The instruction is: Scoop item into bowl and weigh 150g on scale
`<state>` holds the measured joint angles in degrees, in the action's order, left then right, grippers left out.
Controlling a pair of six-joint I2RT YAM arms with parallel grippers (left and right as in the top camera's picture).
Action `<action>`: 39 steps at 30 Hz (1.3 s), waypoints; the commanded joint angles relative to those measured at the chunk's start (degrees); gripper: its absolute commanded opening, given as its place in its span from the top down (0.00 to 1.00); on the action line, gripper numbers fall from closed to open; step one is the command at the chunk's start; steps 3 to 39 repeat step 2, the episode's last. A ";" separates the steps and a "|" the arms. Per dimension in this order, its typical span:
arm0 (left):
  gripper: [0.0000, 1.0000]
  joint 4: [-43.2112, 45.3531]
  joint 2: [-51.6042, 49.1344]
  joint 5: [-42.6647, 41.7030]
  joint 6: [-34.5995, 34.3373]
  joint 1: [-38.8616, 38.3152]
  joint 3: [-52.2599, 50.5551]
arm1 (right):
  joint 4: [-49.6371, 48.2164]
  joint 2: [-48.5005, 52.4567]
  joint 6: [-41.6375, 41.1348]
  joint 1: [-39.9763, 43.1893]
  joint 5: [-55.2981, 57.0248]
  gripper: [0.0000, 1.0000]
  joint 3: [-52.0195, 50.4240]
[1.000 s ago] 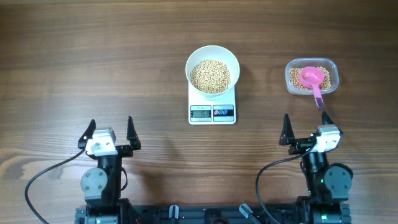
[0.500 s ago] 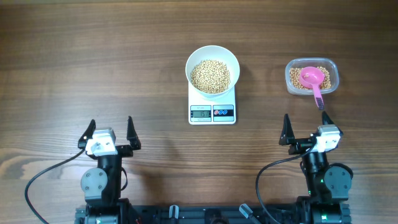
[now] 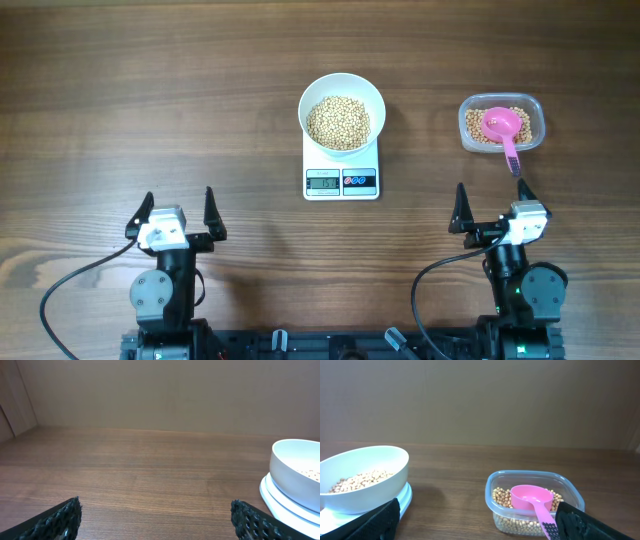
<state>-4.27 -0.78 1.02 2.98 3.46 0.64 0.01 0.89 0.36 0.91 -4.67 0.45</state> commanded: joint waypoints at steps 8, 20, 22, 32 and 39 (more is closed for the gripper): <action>0.00 0.09 0.61 -0.09 1.29 -0.26 -0.33 | -0.11 -0.61 0.98 -0.31 0.59 0.00 -0.15; 0.00 0.09 0.61 -0.09 1.29 -0.26 -0.33 | -0.11 -0.61 0.98 -0.31 0.59 0.00 -0.15; 0.00 0.09 0.61 -0.09 1.29 -0.26 -0.33 | -0.11 -0.61 0.98 -0.31 0.59 0.00 -0.15; 0.00 0.09 0.61 -0.09 1.29 -0.26 -0.33 | -0.11 -0.61 0.98 -0.31 0.59 0.00 -0.15; 0.00 0.09 0.61 -0.09 1.29 -0.26 -0.33 | -0.11 -0.61 0.98 -0.31 0.59 0.00 -0.15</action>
